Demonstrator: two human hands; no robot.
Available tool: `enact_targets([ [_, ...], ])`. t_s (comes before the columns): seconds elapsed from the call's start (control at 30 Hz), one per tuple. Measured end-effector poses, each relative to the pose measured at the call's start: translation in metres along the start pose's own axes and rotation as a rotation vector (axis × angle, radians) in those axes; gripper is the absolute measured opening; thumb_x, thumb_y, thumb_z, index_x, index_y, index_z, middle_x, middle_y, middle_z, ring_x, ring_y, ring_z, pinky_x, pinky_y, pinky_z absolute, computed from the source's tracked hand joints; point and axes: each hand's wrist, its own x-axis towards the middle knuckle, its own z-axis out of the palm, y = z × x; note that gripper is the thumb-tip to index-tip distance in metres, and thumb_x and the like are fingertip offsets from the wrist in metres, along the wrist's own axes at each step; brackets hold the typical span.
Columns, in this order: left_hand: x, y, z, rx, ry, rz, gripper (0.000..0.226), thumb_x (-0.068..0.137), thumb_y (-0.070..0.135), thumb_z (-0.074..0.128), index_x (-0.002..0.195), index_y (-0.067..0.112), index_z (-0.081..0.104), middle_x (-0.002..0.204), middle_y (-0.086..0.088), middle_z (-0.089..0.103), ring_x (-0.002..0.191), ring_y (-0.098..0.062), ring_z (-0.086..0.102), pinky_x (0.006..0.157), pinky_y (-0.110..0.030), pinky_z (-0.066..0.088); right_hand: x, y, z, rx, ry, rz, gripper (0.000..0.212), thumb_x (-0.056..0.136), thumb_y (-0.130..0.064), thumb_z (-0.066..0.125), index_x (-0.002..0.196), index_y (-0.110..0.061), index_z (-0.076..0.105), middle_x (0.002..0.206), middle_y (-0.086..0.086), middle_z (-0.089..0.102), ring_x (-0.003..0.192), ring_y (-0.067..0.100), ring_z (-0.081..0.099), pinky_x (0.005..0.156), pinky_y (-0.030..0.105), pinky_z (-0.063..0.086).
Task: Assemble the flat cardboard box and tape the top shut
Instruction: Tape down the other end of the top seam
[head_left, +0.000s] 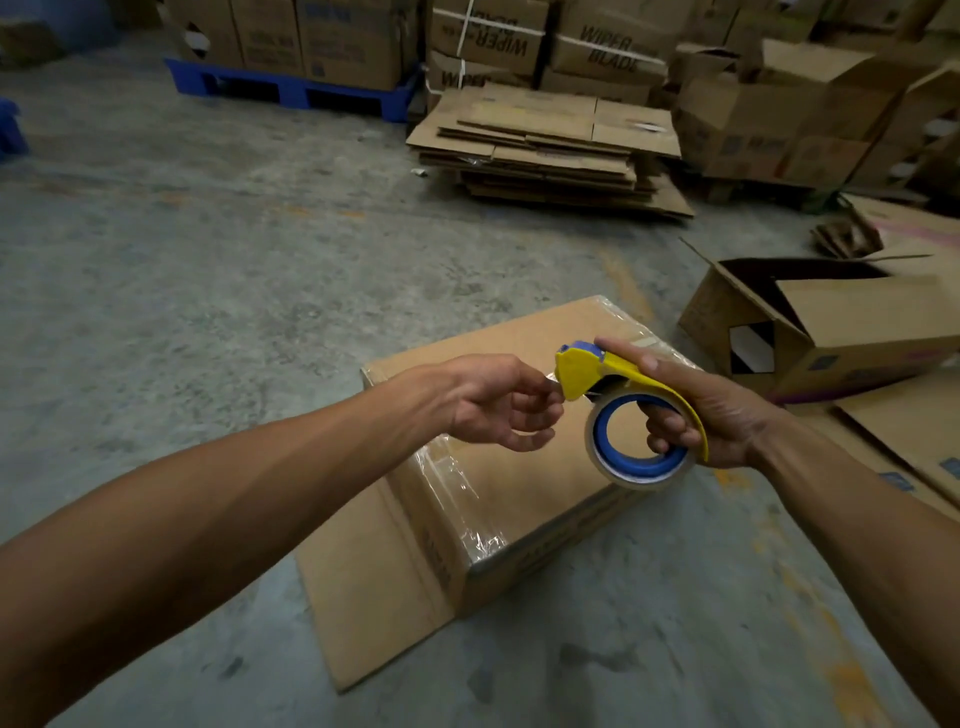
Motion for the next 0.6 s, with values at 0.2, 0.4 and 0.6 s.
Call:
enact_targets([
  [0.2, 0.019, 0.012, -0.038, 0.445, 0.258, 0.049, 0.026, 0.095, 0.003, 0.038, 0.079, 0.008, 0.058, 0.056, -0.001, 0.050, 0.048, -0.010, 0.044, 0.067, -0.031, 0.052, 0.018, 0.004, 0.045, -0.143, 0.094, -0.027, 0.052, 0.089, -0.026, 0.063, 0.139, -0.027, 0.051, 0.076, 0.015, 0.060, 0.046, 0.015, 0.053, 0.042, 0.027, 0.049],
  [0.4, 0.011, 0.045, -0.127, 0.838, 0.691, 0.342, 0.013, 0.089, 0.011, 0.056, 0.078, 0.015, 0.062, 0.070, -0.002, 0.048, 0.062, -0.013, 0.043, 0.058, -0.024, 0.040, 0.020, 0.026, 0.088, -0.083, 0.208, -0.047, 0.053, 0.092, -0.023, 0.065, 0.142, -0.022, 0.047, 0.078, 0.024, 0.059, 0.046, 0.021, 0.055, 0.044, 0.029, 0.052],
  [0.6, 0.015, 0.035, -0.159, 1.176, 0.720, 0.394, 0.015, 0.088, 0.012, 0.056, 0.086, 0.014, 0.071, 0.089, -0.009, 0.067, 0.079, -0.021, 0.057, 0.066, -0.025, 0.042, 0.031, 0.052, 0.149, 0.039, 0.262, -0.081, 0.058, 0.091, -0.015, 0.067, 0.144, -0.024, 0.045, 0.061, 0.015, 0.061, 0.036, 0.023, 0.054, 0.039, 0.027, 0.048],
])
